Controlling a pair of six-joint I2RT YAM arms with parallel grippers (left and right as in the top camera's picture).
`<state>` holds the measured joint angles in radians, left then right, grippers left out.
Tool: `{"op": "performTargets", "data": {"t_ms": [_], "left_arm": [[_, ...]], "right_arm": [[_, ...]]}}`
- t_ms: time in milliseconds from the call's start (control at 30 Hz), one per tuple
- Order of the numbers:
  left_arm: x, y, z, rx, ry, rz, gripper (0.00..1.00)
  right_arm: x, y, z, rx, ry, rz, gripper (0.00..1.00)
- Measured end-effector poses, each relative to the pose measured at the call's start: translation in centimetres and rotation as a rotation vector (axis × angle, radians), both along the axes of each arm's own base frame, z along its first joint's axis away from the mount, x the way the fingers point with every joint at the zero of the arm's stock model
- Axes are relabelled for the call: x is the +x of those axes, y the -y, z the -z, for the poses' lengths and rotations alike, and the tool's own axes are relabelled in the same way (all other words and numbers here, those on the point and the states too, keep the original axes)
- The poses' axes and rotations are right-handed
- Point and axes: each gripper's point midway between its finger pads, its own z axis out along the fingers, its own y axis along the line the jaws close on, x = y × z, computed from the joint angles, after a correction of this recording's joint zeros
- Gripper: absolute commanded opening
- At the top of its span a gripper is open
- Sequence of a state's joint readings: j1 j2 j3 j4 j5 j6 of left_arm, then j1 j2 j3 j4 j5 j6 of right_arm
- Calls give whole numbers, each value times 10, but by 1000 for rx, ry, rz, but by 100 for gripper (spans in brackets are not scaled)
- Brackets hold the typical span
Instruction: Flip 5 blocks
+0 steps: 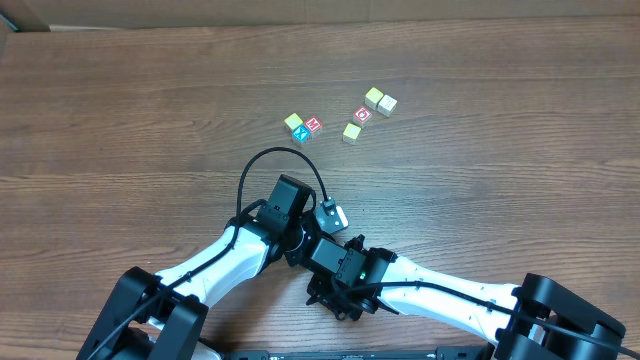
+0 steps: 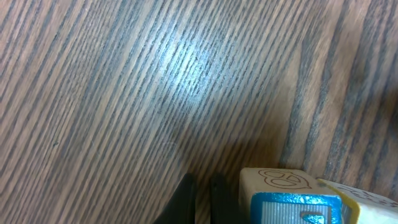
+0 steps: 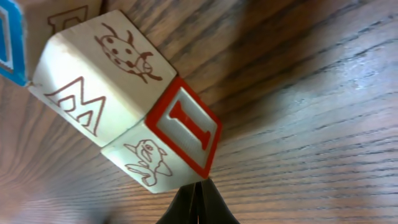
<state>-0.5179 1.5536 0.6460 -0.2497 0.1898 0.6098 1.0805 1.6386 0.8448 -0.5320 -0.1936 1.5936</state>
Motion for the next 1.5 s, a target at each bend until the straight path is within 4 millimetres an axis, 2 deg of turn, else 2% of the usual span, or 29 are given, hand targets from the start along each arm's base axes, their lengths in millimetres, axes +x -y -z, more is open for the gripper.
{"op": "performTargets", "data": {"t_ms": [700,1500], "left_arm": [[14,4,-6,-2,81,33,4],[7,18,-10,-82,53,74,4]], "right_arm": [[0,1,0,-4,2,0,4],[0,2,1,-8,0,1,4]]}}
